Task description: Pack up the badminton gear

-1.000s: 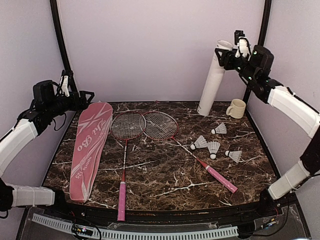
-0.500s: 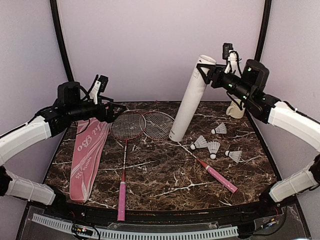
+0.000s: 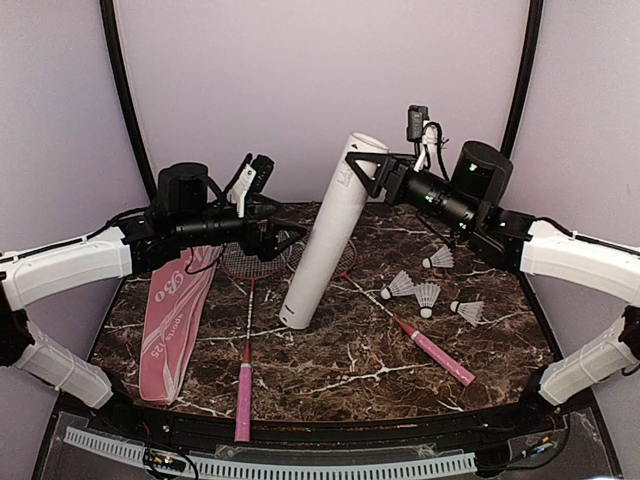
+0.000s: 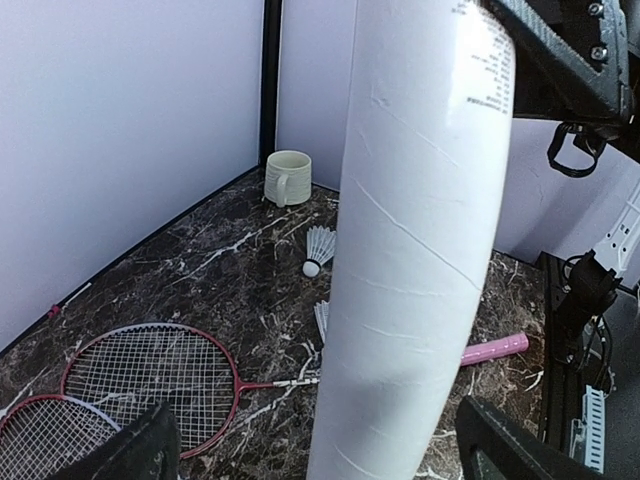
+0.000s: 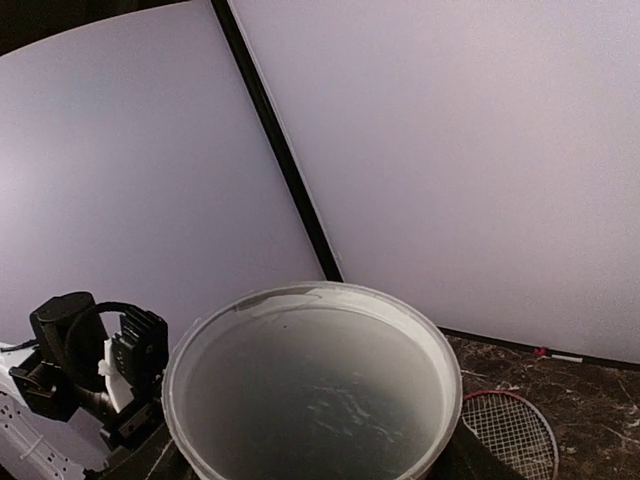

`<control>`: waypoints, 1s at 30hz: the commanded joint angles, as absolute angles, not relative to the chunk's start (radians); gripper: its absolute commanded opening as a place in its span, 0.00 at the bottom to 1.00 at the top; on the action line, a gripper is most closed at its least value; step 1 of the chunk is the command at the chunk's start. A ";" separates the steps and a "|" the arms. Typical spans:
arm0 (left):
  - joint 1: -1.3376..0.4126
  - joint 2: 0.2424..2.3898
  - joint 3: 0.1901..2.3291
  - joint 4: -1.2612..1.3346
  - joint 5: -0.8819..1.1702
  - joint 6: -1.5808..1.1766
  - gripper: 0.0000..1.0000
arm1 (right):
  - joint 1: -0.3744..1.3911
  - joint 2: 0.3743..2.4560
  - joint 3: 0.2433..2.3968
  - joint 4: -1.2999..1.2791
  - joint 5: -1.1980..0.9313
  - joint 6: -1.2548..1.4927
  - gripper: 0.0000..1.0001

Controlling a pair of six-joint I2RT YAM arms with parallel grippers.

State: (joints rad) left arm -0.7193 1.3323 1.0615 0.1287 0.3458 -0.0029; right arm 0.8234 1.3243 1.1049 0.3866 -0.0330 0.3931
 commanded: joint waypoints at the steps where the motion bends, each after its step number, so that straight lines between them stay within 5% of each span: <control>1: -0.734 1.362 1.083 0.194 0.399 -0.022 0.99 | 0.863 1.353 1.103 0.546 -0.020 0.457 0.60; 20: -0.742 1.429 1.053 0.266 0.492 -0.092 0.96 | 0.952 1.467 1.114 0.670 0.023 0.500 0.60; 30: -0.742 1.428 1.045 0.249 0.512 -0.064 0.74 | 0.958 1.492 1.118 0.674 0.040 0.522 0.61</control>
